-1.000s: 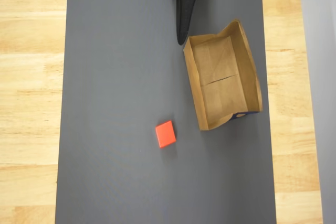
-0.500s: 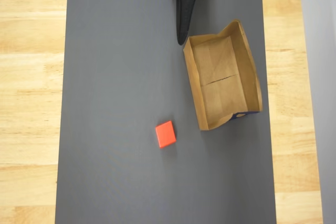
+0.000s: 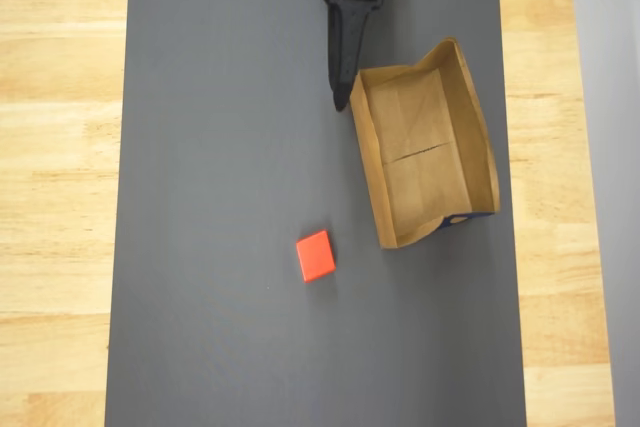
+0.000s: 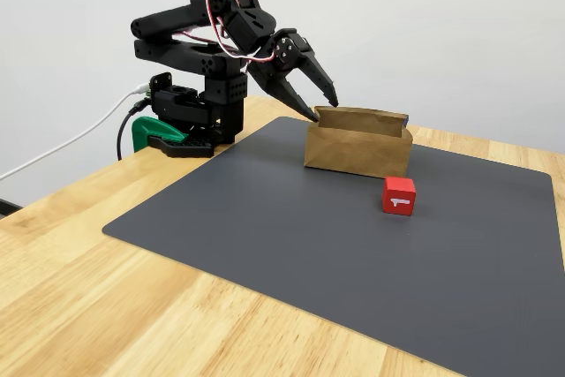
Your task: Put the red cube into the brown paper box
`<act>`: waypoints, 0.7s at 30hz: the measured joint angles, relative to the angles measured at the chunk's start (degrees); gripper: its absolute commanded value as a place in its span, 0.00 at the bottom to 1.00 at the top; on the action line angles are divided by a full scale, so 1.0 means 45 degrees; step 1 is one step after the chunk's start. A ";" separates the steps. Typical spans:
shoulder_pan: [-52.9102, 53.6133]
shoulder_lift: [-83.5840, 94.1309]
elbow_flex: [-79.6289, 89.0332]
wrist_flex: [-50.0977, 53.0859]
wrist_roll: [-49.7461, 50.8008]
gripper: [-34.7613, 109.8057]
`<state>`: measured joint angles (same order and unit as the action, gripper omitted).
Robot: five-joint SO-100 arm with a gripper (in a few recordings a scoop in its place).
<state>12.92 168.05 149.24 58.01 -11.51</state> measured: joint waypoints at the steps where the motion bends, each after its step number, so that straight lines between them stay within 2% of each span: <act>1: 0.0195 -0.0410 -0.0488 -0.0039 -0.0254 0.35; 12: 0.2305 -0.7813 -0.4414 -0.1133 -0.3047 0.37; 21: 0.2871 -1.3555 -0.8652 -0.0703 -0.2930 0.42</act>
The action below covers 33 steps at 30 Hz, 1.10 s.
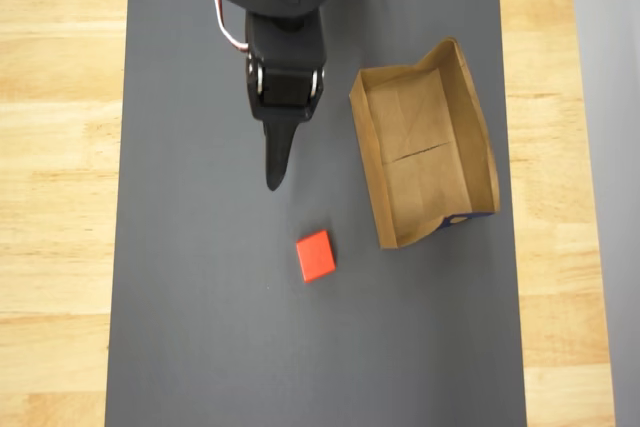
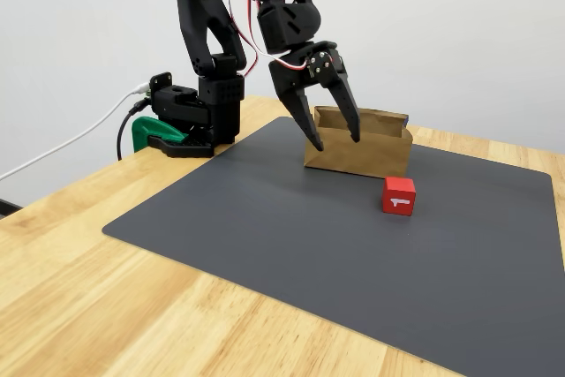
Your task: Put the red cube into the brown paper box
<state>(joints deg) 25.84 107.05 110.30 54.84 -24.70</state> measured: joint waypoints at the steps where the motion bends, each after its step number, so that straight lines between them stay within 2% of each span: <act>1: 0.0000 -0.0605 -0.0449 0.0078 0.0098 0.43; 8: -0.0723 -0.4297 -0.3457 0.1172 0.0742 0.44; 21: -0.2402 -0.8027 -0.7949 0.2812 0.1074 0.46; 33: -0.2754 -0.9492 -0.8809 0.3105 0.0586 0.46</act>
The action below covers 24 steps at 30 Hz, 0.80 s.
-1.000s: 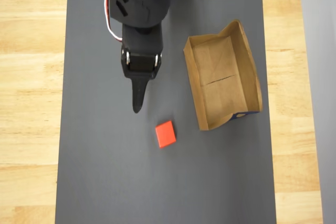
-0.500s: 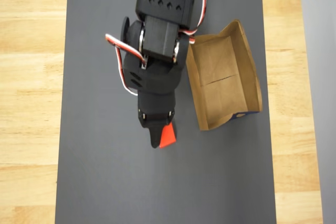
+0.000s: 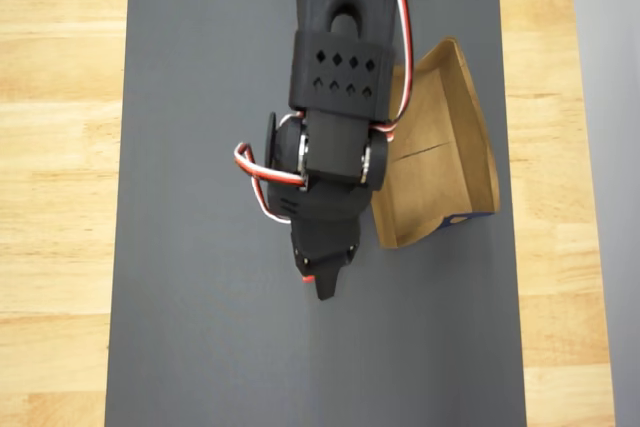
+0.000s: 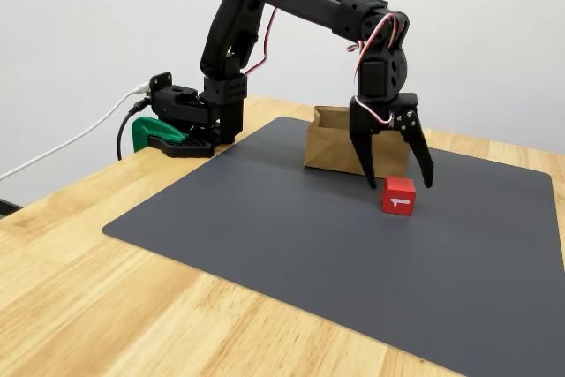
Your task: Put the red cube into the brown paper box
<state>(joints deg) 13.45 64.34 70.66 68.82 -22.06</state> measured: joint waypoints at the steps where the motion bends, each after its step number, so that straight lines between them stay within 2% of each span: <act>1: 0.0000 -0.0078 -0.0078 0.0000 -0.0137 0.46; 7: -0.0098 -0.0664 -0.0566 0.0645 -0.0195 0.44; 9: -0.0020 -0.0684 -0.0605 0.0664 -0.0215 0.40; 11: -0.0020 -0.0938 -0.0937 0.0801 -0.0430 0.31; 14: -0.0156 -0.1133 -0.1074 0.1016 -0.0566 0.24; 24: -0.0039 -0.1094 -0.1191 0.1055 -0.0391 0.24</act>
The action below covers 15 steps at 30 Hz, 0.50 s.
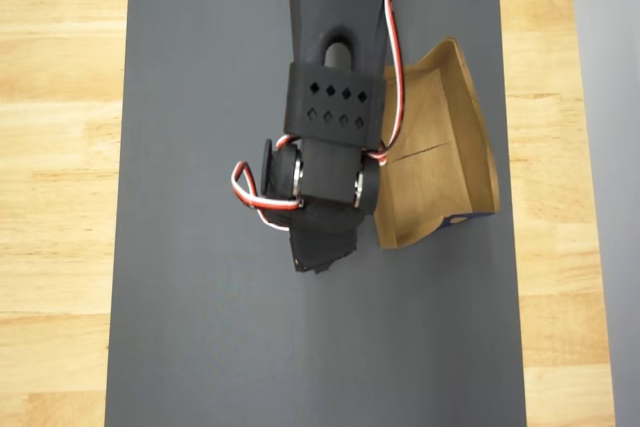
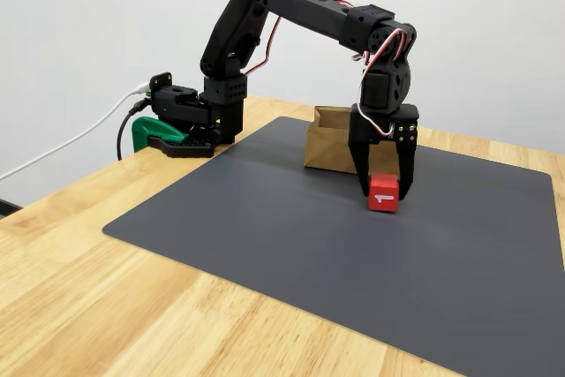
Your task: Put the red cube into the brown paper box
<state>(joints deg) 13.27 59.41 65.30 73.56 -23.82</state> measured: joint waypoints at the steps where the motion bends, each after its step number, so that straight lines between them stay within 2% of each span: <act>1: 0.0078 0.0117 0.0000 0.0039 0.0098 0.24; 7: 0.0215 0.2480 0.0527 0.0234 0.0312 0.24; 15: 0.0312 0.7090 0.4512 -0.2207 0.0547 0.24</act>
<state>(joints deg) 14.68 91.32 85.61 63.63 -21.36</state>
